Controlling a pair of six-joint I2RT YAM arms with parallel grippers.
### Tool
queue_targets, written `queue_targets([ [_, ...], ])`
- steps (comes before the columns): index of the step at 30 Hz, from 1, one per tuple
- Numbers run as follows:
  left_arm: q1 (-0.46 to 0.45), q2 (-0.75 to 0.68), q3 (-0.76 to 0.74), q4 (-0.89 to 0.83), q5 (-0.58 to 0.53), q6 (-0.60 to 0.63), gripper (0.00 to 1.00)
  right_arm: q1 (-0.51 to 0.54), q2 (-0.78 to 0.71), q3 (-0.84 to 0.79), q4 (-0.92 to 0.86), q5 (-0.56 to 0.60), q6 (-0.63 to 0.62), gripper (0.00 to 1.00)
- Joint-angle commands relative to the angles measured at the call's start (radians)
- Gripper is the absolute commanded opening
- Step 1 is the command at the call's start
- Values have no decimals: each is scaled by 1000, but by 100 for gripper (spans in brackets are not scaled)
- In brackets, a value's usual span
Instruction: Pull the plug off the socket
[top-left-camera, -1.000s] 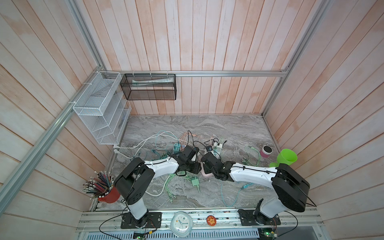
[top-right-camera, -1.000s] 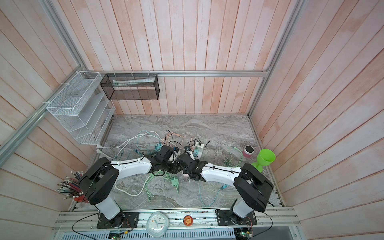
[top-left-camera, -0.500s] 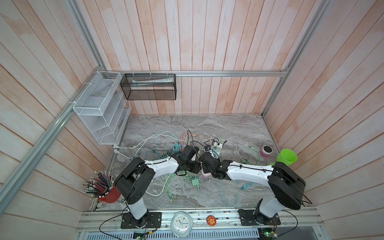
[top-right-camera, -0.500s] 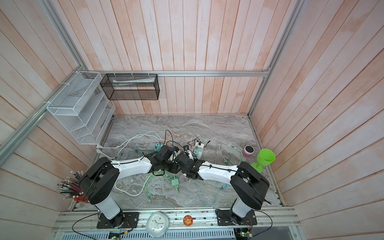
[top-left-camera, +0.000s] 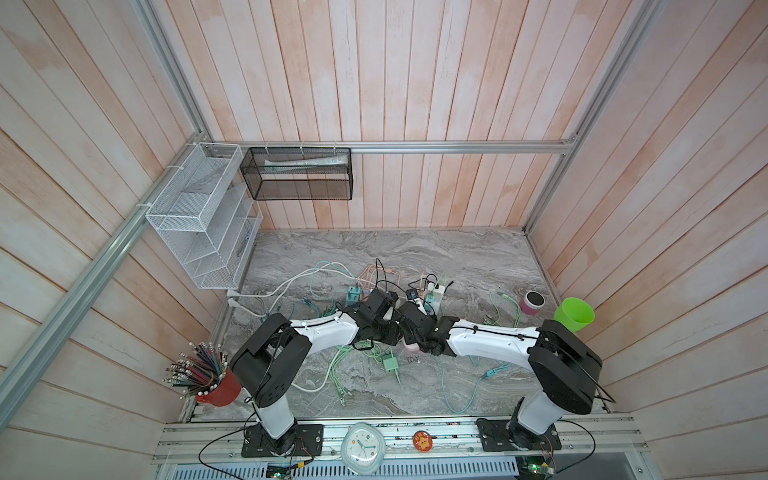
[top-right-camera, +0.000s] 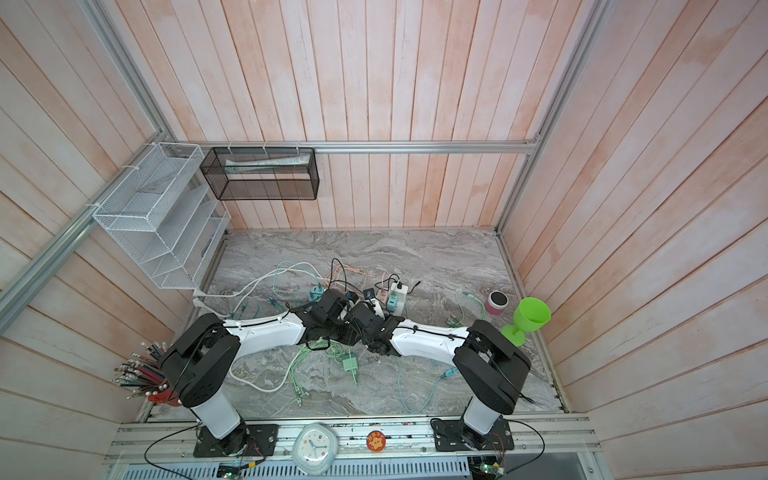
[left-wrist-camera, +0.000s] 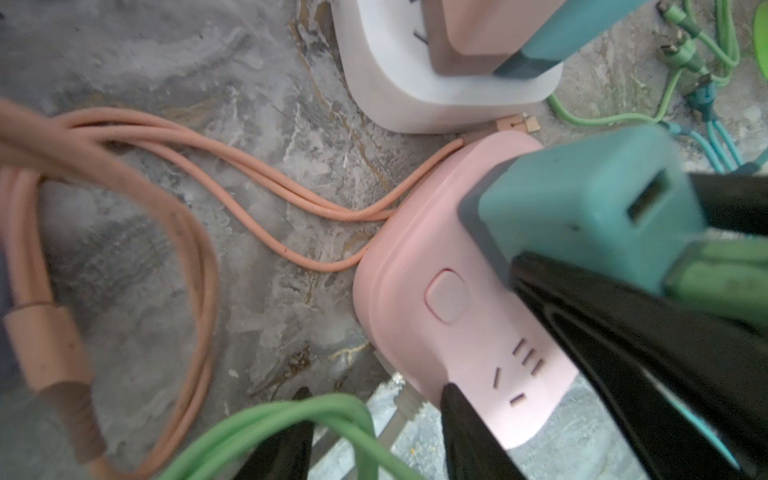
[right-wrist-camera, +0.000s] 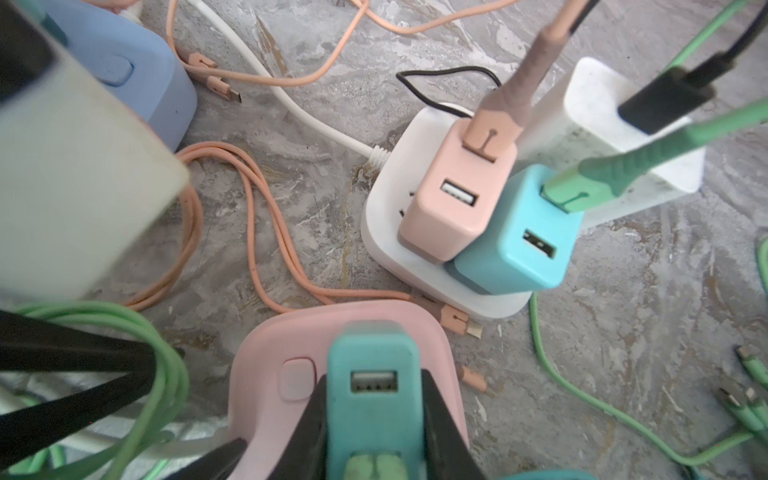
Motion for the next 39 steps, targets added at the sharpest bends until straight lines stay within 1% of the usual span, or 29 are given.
queue_targets([
  [1, -49, 103, -32, -39, 8, 4, 52, 73, 98, 39, 129, -279, 37, 0],
  [5, -48, 99, -32, -46, 1, 9, 52, 75, 75, 7, 119, -261, 44, 0],
  [7, -49, 99, -31, -51, -3, 11, 52, 75, 47, -12, 103, -230, 57, 0],
  [14, -48, 106, -21, -62, -9, 17, 52, 34, -42, -59, 61, -200, 45, 0],
  [24, -47, 108, -22, -76, -19, 25, 52, -33, -129, -144, 91, -260, 53, 0],
  [29, -48, 111, -30, -72, -20, 25, 52, -54, -154, -150, 60, -232, 54, 0],
  [34, -48, 124, -29, -68, -16, 23, 52, -37, -117, -108, 22, -235, 18, 0],
  [39, -47, 125, -33, -65, -17, 22, 52, 14, -30, -23, -47, -172, 25, 0],
])
